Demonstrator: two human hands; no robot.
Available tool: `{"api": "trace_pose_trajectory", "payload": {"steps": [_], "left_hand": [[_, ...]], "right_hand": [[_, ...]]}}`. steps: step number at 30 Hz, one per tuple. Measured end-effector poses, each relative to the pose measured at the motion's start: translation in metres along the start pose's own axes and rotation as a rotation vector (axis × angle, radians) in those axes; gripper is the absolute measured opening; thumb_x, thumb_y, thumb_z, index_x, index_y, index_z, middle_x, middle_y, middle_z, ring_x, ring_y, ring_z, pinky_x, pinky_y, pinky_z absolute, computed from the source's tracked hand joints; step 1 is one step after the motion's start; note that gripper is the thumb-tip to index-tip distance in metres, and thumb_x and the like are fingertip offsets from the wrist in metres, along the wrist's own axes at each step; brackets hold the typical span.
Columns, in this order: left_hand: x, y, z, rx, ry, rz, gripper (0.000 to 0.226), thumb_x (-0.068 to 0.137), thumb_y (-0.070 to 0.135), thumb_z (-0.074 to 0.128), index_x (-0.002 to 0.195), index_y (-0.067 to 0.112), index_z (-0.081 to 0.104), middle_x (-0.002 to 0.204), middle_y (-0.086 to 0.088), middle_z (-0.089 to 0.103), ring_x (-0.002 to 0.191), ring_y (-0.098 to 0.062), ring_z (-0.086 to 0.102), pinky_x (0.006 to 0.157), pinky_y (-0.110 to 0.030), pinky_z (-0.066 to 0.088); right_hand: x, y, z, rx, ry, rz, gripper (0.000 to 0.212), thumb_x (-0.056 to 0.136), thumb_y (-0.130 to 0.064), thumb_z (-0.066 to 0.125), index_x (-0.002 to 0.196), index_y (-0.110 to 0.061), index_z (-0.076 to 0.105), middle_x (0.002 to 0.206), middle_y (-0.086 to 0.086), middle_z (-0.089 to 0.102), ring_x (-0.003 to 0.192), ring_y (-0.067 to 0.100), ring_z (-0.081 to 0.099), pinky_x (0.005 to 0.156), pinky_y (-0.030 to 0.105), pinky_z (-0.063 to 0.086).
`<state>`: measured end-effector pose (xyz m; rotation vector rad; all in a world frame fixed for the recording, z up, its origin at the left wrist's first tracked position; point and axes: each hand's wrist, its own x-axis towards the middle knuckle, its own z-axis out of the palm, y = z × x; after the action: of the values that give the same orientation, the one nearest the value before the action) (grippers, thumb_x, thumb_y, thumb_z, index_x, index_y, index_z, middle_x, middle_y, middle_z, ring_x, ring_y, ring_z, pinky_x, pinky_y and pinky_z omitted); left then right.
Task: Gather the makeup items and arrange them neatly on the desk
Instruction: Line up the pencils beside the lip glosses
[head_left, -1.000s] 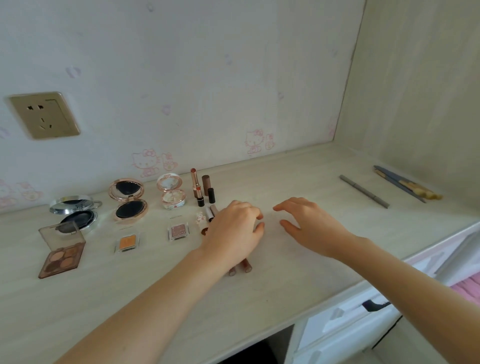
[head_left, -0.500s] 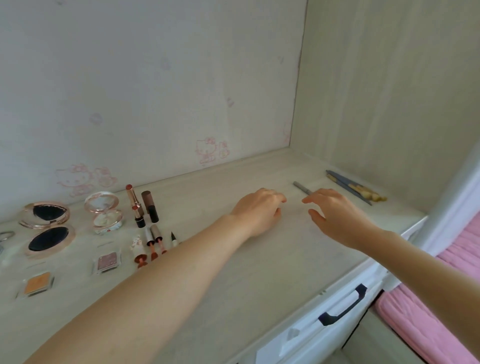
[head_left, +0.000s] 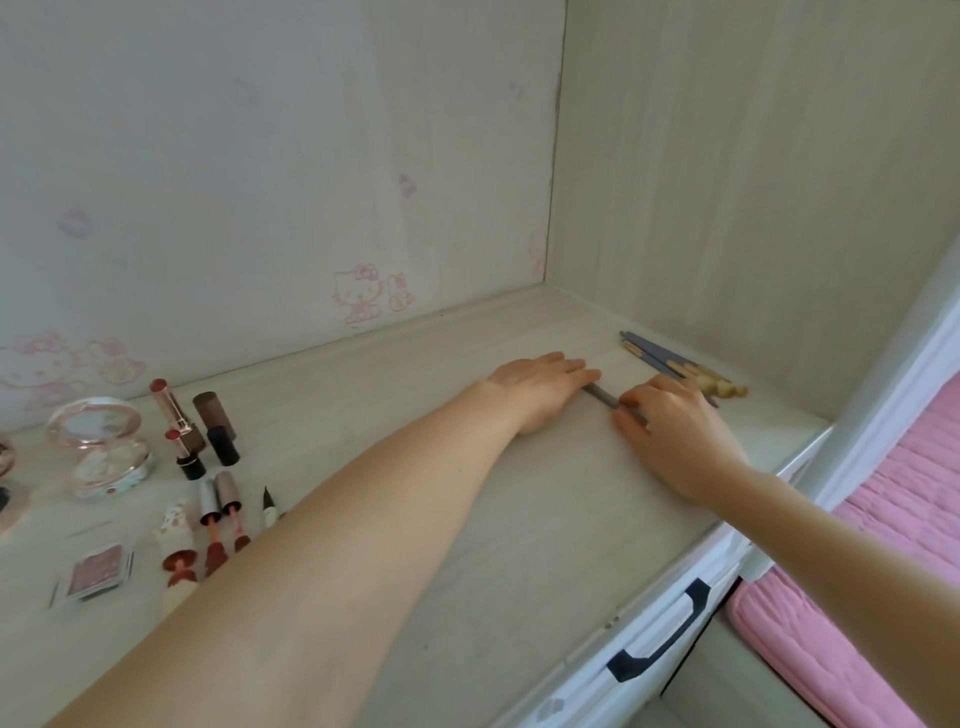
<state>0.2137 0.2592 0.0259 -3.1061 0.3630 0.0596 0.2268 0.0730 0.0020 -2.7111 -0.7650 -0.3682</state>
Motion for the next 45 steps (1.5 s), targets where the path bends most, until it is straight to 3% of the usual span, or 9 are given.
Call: {"api": "trace_pose_trajectory", "payload": {"steps": [5, 9, 14, 18, 23, 26, 30, 36, 45], "left_hand": [[0.000, 0.003, -0.002, 0.064, 0.087, -0.029, 0.036, 0.097, 0.012, 0.036, 0.131, 0.017, 0.046, 0.131, -0.010, 0.047, 0.123, -0.030, 0.042, 0.095, -0.038, 0.042], [-0.011, 0.005, -0.003, 0.137, 0.167, 0.004, 0.028, 0.094, 0.004, 0.037, 0.117, 0.009, 0.051, 0.117, -0.012, 0.050, 0.111, -0.032, 0.047, 0.082, -0.038, 0.044], [-0.037, 0.006, -0.004, 0.143, 0.262, 0.031, 0.027, 0.093, -0.002, 0.035, 0.112, 0.009, 0.049, 0.114, -0.011, 0.055, 0.108, -0.029, 0.049, 0.080, -0.038, 0.043], [-0.065, 0.002, -0.010, 0.111, 0.326, 0.030, 0.023, 0.094, 0.001, 0.036, 0.109, 0.013, 0.049, 0.110, -0.008, 0.055, 0.105, -0.028, 0.049, 0.076, -0.037, 0.040], [-0.107, -0.008, -0.032, 0.060, 0.407, 0.019, 0.023, 0.094, -0.001, 0.039, 0.107, 0.015, 0.050, 0.108, -0.005, 0.054, 0.101, -0.026, 0.050, 0.074, -0.040, 0.045], [-0.141, -0.011, -0.042, 0.036, 0.465, 0.012, 0.020, 0.094, 0.001, 0.041, 0.104, 0.014, 0.051, 0.104, -0.005, 0.054, 0.096, -0.026, 0.051, 0.069, -0.042, 0.047], [-0.196, -0.015, -0.042, 0.049, 0.560, -0.001, 0.014, 0.096, 0.008, 0.045, 0.104, 0.014, 0.054, 0.099, -0.002, 0.056, 0.087, -0.024, 0.053, 0.061, -0.040, 0.048], [-0.282, -0.026, -0.036, -0.012, 0.601, -0.089, 0.016, 0.099, 0.015, 0.046, 0.108, 0.013, 0.058, 0.101, 0.001, 0.058, 0.092, -0.019, 0.054, 0.070, -0.037, 0.049], [-0.409, -0.050, -0.021, -0.187, 0.699, -0.334, 0.017, 0.093, 0.014, 0.056, 0.107, 0.012, 0.066, 0.101, 0.002, 0.062, 0.097, -0.016, 0.053, 0.081, -0.030, 0.044]], "right_hand": [[-0.001, 0.000, -0.002, 0.003, 0.020, -0.006, 0.024, 0.095, -0.030, 0.052, 0.102, -0.015, 0.070, 0.103, 0.006, 0.060, 0.105, 0.028, 0.049, 0.086, 0.039, 0.046], [-0.003, -0.003, -0.004, 0.031, 0.021, -0.015, 0.021, 0.094, -0.030, 0.054, 0.100, -0.016, 0.069, 0.100, 0.003, 0.060, 0.100, 0.026, 0.051, 0.083, 0.038, 0.047], [-0.010, -0.012, -0.006, 0.087, 0.044, -0.024, 0.016, 0.095, -0.026, 0.053, 0.098, -0.017, 0.065, 0.095, 0.001, 0.060, 0.095, 0.024, 0.053, 0.077, 0.037, 0.047], [-0.021, -0.028, -0.013, 0.178, 0.083, -0.052, 0.014, 0.095, -0.025, 0.053, 0.099, -0.017, 0.064, 0.085, 0.000, 0.063, 0.077, 0.021, 0.057, 0.066, 0.035, 0.050], [-0.033, -0.058, -0.030, 0.297, 0.169, -0.131, 0.007, 0.092, -0.016, 0.058, 0.094, -0.013, 0.064, 0.076, 0.000, 0.062, 0.065, 0.013, 0.054, 0.054, 0.017, 0.040], [-0.040, -0.080, -0.040, 0.322, 0.207, -0.146, 0.007, 0.091, -0.015, 0.059, 0.093, -0.014, 0.066, 0.075, -0.002, 0.061, 0.063, 0.004, 0.051, 0.052, 0.009, 0.033], [-0.056, -0.113, -0.049, 0.350, 0.203, -0.216, 0.006, 0.091, -0.015, 0.060, 0.093, -0.016, 0.065, 0.078, 0.000, 0.063, 0.068, 0.016, 0.056, 0.059, 0.013, 0.039], [-0.086, -0.180, -0.051, 0.375, 0.194, -0.396, 0.007, 0.092, -0.012, 0.058, 0.096, -0.011, 0.064, 0.083, 0.002, 0.062, 0.073, 0.022, 0.056, 0.068, 0.037, 0.048], [-0.122, -0.283, -0.044, 0.357, 0.104, -0.595, 0.017, 0.096, -0.022, 0.051, 0.105, -0.015, 0.064, 0.093, -0.001, 0.065, 0.085, 0.019, 0.054, 0.069, 0.039, 0.049]]}}
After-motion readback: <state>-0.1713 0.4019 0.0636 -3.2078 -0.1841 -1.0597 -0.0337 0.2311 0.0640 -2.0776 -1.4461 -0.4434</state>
